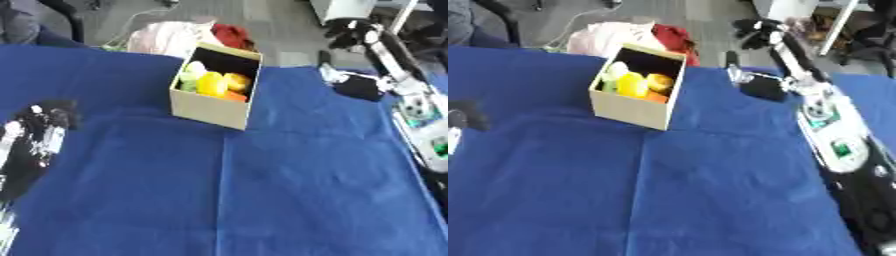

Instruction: Pick up objects on the table and place them in the box.

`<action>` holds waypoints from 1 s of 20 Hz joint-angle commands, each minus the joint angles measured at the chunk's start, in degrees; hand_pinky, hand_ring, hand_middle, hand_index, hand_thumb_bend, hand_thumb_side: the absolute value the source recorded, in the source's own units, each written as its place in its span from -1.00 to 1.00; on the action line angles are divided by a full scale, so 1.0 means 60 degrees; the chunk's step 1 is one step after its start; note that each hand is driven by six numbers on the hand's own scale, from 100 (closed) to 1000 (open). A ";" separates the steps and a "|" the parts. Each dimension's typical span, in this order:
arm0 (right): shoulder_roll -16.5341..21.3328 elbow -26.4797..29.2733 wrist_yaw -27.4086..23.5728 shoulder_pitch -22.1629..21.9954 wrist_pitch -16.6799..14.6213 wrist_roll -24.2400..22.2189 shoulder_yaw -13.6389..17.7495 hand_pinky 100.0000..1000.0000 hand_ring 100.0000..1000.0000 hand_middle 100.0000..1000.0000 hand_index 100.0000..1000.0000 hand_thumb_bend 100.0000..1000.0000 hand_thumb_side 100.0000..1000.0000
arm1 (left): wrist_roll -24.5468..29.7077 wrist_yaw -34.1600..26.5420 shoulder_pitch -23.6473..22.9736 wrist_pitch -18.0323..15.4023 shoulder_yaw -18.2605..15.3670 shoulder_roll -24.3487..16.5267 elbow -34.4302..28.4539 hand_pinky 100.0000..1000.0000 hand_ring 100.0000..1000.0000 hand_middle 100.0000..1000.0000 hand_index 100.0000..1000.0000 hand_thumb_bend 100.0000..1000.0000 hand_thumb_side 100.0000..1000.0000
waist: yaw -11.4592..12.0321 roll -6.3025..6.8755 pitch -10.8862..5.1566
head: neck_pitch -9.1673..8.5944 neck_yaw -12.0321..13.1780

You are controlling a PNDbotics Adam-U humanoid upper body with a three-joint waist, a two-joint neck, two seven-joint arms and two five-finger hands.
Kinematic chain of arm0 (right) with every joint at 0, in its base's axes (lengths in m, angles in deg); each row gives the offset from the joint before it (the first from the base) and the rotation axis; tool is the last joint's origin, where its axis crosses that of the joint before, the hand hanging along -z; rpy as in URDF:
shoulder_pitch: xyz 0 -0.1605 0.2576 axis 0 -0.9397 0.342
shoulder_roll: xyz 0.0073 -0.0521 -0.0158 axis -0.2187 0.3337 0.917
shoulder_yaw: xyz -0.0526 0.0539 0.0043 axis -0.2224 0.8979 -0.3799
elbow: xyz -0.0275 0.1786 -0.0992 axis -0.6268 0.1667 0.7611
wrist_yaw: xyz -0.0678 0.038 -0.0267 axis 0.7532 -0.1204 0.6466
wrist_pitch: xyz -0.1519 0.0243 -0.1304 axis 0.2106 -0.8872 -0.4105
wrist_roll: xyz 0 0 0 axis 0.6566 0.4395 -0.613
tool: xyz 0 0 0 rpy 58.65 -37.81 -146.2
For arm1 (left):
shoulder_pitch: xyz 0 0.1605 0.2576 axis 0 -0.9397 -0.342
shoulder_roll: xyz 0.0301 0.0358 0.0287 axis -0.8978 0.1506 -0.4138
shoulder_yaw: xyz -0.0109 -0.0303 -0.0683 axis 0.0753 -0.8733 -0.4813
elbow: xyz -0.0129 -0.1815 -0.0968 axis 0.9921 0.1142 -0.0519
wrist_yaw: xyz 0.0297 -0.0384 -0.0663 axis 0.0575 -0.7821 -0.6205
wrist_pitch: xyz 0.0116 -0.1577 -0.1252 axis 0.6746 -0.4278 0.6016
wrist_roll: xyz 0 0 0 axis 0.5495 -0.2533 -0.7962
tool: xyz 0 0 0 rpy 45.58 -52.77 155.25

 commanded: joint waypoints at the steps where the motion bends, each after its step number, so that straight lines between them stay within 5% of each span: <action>1: 0.0208 0.0769 -0.0947 -0.0572 0.0126 0.0742 0.0546 0.34 0.18 0.20 0.53 -1.00 -0.34 | -0.0144 0.0046 0.0016 -0.0031 -0.0134 -0.0032 -0.0066 0.72 0.14 0.06 0.46 -1.00 0.26 | -0.0062 0.0152 -0.0302 | 0.0062 0.0180; 10: -0.0573 0.1777 -0.2744 -0.2913 -0.0103 0.1515 0.0775 0.30 0.13 0.13 0.47 -1.00 -0.18 | -0.0285 0.0021 -0.0139 -0.0223 -0.0141 0.0106 -0.0028 0.72 0.13 0.05 0.45 -1.00 0.27 | -0.0279 0.0316 -0.0274 | 0.0570 0.0214; 16: -0.1006 0.1927 -0.3278 -0.3483 -0.0234 0.1405 0.0566 0.29 0.11 0.11 0.46 -1.00 -0.13 | -0.0264 0.0016 -0.0297 -0.0337 -0.0119 0.0252 0.0027 0.72 0.13 0.05 0.45 -1.00 0.28 | -0.0366 0.0363 -0.0336 | 0.1263 0.0069; 20: -0.1311 0.1963 -0.3267 -0.3607 -0.0263 0.1191 0.0409 0.30 0.11 0.11 0.47 -1.00 -0.07 | -0.0225 0.0041 -0.0346 -0.0417 -0.0119 0.0373 0.0053 0.72 0.12 0.05 0.45 -1.00 0.29 | -0.0366 0.0365 -0.0348 | 0.1385 -0.0071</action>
